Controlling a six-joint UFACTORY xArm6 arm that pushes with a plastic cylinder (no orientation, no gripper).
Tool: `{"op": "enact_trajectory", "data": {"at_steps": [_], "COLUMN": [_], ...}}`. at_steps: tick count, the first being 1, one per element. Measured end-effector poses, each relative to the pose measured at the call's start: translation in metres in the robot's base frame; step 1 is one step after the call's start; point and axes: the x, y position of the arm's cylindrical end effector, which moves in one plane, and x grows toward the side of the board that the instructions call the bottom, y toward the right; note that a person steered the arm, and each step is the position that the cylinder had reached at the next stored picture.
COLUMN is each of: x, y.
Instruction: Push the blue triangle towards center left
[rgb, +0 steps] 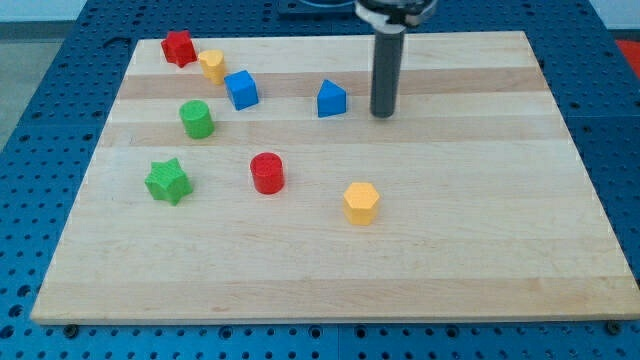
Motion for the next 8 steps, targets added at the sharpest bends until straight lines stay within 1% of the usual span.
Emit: {"op": "enact_trajectory", "data": {"at_steps": [1,2,3,4,5,6,7,8], "x": [-0.021,-0.030,-0.030,-0.025,-0.001,0.018,0.017,0.016], "y": [0.010,0.000,-0.035,-0.075,-0.098,-0.107,-0.094,-0.051]}}
